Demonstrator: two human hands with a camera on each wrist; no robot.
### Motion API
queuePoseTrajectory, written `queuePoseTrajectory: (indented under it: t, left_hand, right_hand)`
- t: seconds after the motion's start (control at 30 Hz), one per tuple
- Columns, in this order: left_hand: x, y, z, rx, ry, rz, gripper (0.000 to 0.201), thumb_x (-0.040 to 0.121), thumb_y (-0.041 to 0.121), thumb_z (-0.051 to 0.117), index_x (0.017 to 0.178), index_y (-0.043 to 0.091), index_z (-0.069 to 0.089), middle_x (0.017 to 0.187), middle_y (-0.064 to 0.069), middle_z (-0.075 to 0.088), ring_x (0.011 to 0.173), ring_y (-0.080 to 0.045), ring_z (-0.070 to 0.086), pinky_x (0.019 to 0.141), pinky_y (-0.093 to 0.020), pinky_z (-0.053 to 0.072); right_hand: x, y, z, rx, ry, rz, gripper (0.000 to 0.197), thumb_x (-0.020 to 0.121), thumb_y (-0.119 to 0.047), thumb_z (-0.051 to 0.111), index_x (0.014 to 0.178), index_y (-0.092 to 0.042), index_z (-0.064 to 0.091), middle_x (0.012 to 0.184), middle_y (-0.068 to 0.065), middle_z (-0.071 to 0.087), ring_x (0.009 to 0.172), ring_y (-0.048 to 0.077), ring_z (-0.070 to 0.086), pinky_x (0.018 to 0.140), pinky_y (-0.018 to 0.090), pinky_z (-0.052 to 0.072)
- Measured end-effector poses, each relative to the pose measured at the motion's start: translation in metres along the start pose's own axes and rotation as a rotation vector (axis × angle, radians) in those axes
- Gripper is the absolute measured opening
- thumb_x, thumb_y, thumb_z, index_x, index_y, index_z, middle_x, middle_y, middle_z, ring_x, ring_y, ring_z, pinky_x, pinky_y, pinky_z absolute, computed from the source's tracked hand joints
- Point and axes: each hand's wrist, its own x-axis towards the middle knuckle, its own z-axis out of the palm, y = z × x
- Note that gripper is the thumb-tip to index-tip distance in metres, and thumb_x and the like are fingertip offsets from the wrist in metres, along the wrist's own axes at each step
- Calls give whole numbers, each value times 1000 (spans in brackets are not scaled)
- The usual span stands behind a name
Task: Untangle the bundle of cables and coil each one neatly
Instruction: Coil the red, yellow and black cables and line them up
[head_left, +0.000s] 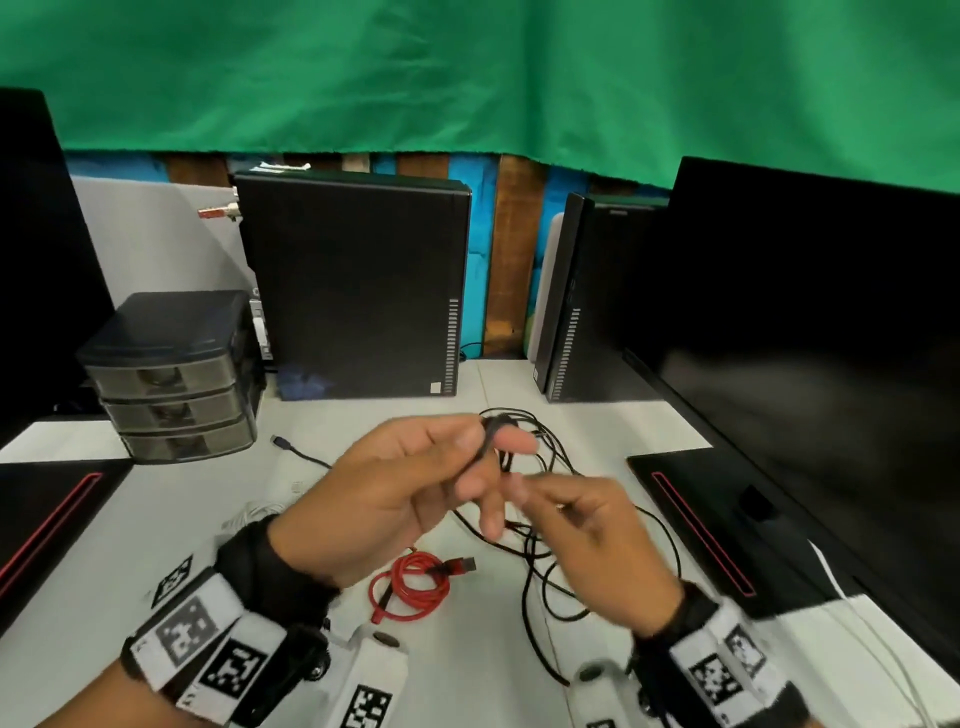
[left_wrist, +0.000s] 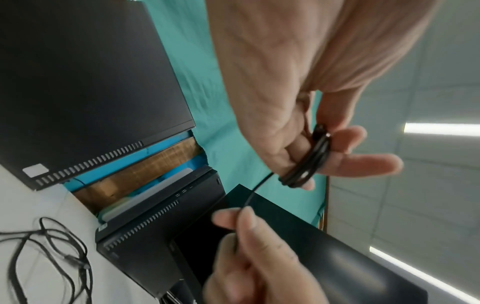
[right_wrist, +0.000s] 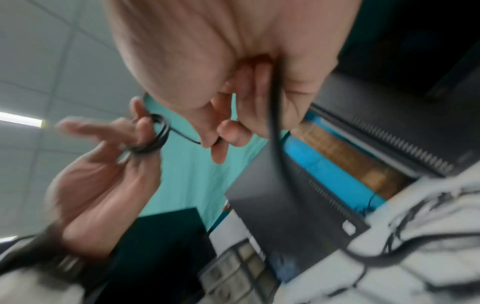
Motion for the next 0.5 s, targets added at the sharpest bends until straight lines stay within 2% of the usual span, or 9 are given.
queuePoseTrajectory:
  t: [0.03,0.1,0.17,0.23,0.27,0.33,0.37,0.43,0.5]
  left_hand:
    - [1,0,1,-35,66,28,38,96,33,55,120,8,70,68,4,52,68,-16,65,103,-37,48]
    - [6,-1,1,-70,231,63,34,97,30,56,113,6,73,66,2,51,66,-17,64,102,-32,49]
    - [10,-2,-5,-16,380,99,35,99,27,51,113,1,70,66,1,51,70,-18,66,105,-35,49]
    - [11,-2,-15,253,466,150,39,102,32,49,108,-2,67,70,6,60,82,-19,70,105,-38,48]
    - [10,-3,-20,448,478,171,42,100,37,46,98,1,68,75,7,67,93,-18,71,105,-39,45]
    - [8,-8,-25,752,434,151,40,100,41,40,79,18,66,88,10,75,115,-11,64,108,-43,41]
    - [6,-10,-24,814,389,117,41,100,42,38,76,23,65,93,13,75,119,-7,62,108,-44,42]
    - [4,-15,-16,832,275,42,44,99,46,37,78,24,68,93,18,73,111,-3,64,104,-44,46]
    - [3,-14,-3,765,150,-15,44,102,44,37,77,23,67,81,12,73,99,-9,68,104,-42,45]
  right_hand:
    - [-4,-1,12,-13,-51,10,25,102,-20,58,83,-21,75,59,-15,59,55,3,50,59,23,44]
    - [-12,-3,33,-68,-149,-16,33,103,-28,54,78,-11,67,61,0,52,58,14,45,60,37,43]
    - [-19,-10,40,-88,-222,-48,35,104,-32,50,78,-10,59,64,6,47,62,22,44,63,41,42]
    - [-23,-22,35,-114,-258,-76,26,105,-30,48,90,-16,63,65,-2,50,61,14,46,61,37,43]
    - [-24,-30,31,-113,-268,-93,21,105,-28,47,97,-19,65,66,-8,53,61,11,49,61,30,42]
    - [-25,-44,21,-111,-246,-133,19,105,-23,49,102,-17,67,64,-17,52,59,5,49,61,17,37]
    - [-24,-50,14,-106,-206,-154,19,104,-22,50,100,-16,67,63,-18,51,57,3,48,60,14,35]
    - [-20,-57,-3,-90,-77,-190,19,102,-18,53,96,-16,70,61,-23,51,56,-2,49,58,8,33]
    - [-14,-57,-22,-103,87,-229,18,98,-17,55,90,-18,72,65,-27,57,60,-4,54,60,4,36]
